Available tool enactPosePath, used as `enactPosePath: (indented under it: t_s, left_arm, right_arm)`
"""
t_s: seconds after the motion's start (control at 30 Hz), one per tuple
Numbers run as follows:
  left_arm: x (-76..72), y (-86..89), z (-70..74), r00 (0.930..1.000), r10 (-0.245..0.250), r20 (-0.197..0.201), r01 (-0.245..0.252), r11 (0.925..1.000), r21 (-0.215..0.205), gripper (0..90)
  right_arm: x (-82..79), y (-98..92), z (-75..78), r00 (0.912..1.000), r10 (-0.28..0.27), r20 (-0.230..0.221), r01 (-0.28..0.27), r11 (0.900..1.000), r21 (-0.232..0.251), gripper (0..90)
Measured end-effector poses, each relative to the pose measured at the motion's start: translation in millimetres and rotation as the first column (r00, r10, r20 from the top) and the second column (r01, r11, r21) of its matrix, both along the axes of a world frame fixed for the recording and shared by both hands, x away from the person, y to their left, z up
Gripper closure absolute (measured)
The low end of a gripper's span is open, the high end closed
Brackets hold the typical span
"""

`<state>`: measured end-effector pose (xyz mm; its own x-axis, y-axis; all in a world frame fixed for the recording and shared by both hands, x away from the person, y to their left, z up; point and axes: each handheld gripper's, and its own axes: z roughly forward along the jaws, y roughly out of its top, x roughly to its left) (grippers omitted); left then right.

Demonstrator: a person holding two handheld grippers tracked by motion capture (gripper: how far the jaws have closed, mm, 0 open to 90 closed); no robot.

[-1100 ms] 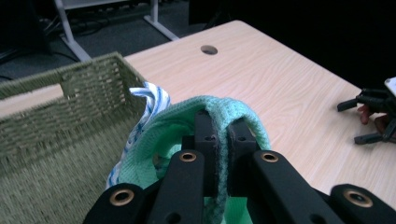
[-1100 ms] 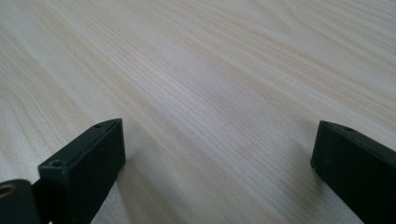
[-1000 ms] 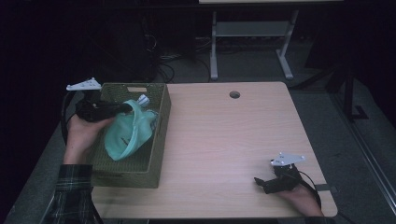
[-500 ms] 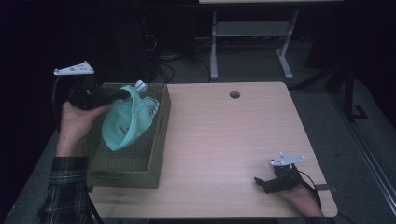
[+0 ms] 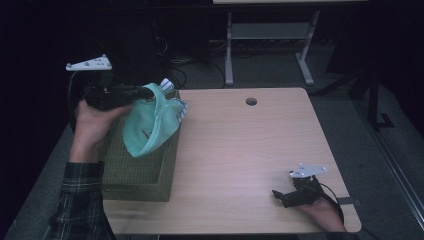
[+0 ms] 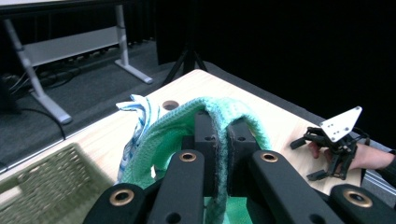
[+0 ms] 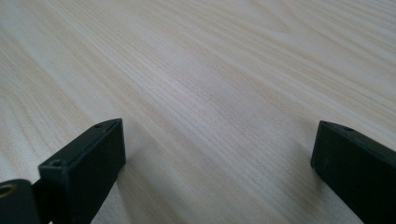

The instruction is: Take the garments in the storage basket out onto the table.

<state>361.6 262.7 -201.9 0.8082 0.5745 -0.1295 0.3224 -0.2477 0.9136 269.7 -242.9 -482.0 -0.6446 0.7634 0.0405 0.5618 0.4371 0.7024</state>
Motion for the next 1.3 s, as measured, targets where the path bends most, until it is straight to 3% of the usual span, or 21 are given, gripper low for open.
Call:
enactPosePath:
  t_s: [0.27, 0.67, 1.3]
  left_arm:
    - [1.4, -21.5, -0.8, 0.9986, -0.053, 0.002, 0.053, 0.9985, -0.016, 85.4]
    - [0.1, -63.2, -13.9, 0.9902, -0.139, -0.004, 0.139, 0.9902, 0.005, 85.4]
    - [10.4, -127.8, -56.4, 0.9684, -0.242, -0.060, 0.244, 0.9694, 0.026, 85.4]
  right_arm:
    - [0.0, 0.0, 0.0, 1.0000, 0.000, 0.000, 0.000, 1.000, 0.000, 2.4]
    - [0.0, 0.0, 0.0, 1.0000, 0.000, 0.000, 0.000, 1.000, 0.000, 2.4]
    - [-0.2, 0.2, 0.1, 1.0000, -0.002, -0.002, 0.002, 1.000, 0.003, 2.4]
